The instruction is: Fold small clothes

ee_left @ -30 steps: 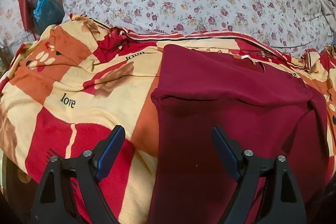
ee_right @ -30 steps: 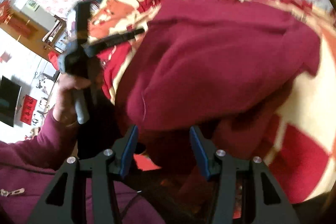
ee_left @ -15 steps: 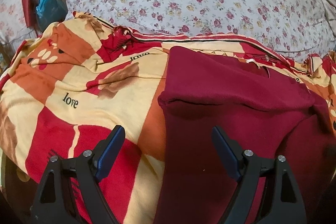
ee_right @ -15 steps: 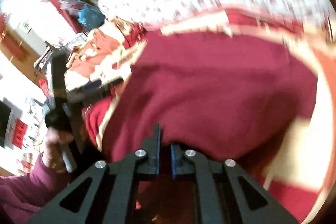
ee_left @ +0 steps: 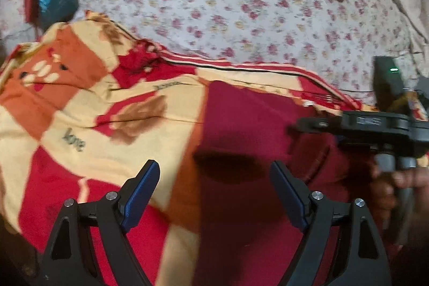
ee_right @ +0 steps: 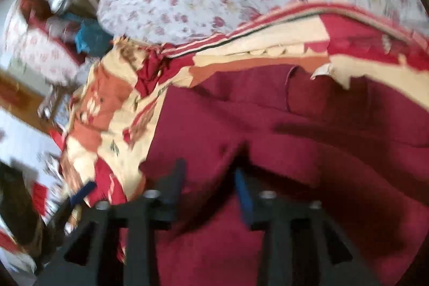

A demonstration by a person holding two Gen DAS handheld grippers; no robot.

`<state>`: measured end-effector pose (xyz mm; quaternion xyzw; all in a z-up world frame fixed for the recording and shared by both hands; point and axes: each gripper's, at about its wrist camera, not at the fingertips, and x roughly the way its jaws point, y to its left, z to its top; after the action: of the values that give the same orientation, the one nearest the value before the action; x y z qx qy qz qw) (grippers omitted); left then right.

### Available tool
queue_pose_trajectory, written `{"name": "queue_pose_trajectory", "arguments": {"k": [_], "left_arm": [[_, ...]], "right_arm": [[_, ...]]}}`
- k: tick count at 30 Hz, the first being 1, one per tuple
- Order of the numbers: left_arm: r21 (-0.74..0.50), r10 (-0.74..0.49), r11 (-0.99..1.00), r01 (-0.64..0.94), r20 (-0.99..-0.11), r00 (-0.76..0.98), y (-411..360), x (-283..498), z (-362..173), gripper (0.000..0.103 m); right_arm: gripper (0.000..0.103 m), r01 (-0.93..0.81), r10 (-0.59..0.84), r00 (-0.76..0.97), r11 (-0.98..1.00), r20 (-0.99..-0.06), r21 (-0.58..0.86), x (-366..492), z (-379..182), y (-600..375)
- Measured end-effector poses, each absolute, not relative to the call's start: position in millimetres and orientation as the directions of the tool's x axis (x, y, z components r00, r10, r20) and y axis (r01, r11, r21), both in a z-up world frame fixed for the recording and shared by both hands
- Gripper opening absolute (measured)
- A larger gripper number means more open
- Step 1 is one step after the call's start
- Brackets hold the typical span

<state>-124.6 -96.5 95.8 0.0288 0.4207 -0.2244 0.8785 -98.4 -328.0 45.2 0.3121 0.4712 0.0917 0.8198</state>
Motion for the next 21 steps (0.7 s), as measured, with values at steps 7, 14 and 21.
{"name": "queue_pose_trajectory", "arguments": {"k": [7, 14, 21], "left_arm": [[-0.236, -0.459, 0.858, 0.457, -0.752, 0.473, -117, -116, 91, 0.067], [-0.348, -0.537, 0.826, 0.444, -0.727, 0.428, -121, -114, 89, 0.067], [-0.398, -0.583, 0.799, 0.451, -0.698, 0.416, -117, -113, 90, 0.067]], "right_arm": [[0.060, 0.115, 0.421, 0.605, 0.794, -0.676, 0.597, -131, 70, -346], [0.063, 0.166, 0.361, 0.650, 0.791, -0.669, 0.589, -157, 87, -379], [0.065, 0.220, 0.252, 0.693, 0.818, -0.676, 0.531, -235, 102, -418]]}}
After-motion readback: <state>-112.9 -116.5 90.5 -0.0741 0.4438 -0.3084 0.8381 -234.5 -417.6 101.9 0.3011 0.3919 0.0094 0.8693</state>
